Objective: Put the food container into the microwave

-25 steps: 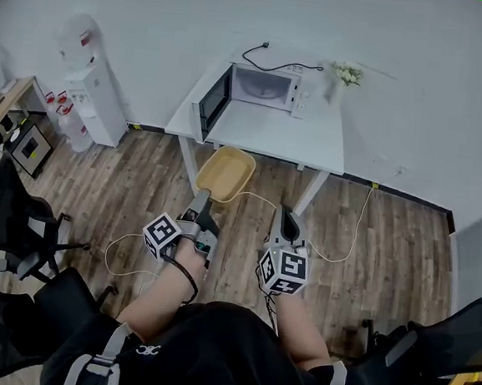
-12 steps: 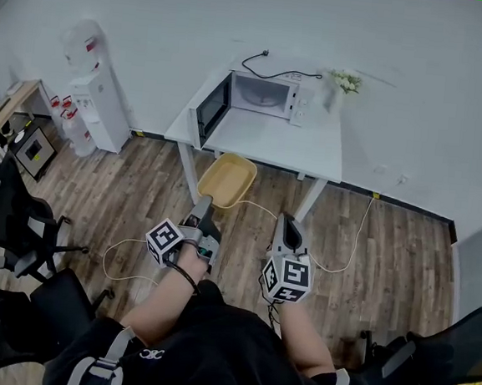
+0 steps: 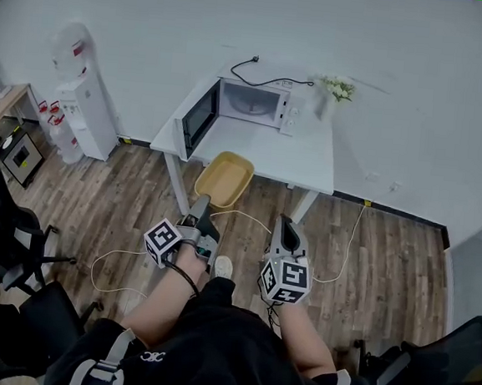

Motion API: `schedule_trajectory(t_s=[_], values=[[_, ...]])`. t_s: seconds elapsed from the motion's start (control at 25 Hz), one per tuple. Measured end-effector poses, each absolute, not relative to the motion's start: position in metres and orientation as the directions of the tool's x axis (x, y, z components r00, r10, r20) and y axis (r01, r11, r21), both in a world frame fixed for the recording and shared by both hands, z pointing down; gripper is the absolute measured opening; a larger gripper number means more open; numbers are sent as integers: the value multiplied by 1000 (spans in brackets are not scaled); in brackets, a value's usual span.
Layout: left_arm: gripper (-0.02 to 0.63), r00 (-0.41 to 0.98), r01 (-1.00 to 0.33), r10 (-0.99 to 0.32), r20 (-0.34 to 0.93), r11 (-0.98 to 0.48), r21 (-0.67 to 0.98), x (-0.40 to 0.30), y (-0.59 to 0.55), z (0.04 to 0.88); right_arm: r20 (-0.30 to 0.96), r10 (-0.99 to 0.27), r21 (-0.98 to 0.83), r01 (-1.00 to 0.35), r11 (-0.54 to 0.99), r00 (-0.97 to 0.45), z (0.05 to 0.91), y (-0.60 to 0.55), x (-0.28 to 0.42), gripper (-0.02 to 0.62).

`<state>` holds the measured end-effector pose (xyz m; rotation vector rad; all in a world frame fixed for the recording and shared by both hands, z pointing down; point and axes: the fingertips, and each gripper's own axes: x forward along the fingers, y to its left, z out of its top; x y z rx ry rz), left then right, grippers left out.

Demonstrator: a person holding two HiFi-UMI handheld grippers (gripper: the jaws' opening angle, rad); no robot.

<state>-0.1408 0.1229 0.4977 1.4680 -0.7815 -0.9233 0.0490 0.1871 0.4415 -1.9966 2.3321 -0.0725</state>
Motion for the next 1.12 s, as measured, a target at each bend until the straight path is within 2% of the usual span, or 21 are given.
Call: schedule_trajectory(t_s=[0.2,0.52,1.12], values=[[195,458,60,-881,-119,-103,993,-130,64,503,-20,-988,-78,-985,157,-156,442,135,59,0],[195,492,75,-866,-94,-65,995,-101,-47,520,-31,-996,-73,-994,80,-78,449,29,90,0],[195,518,76,-854,-54,-17,997,-83,-256,523,8,-997,-22,-997,75,-75,437,-172,93,0]])
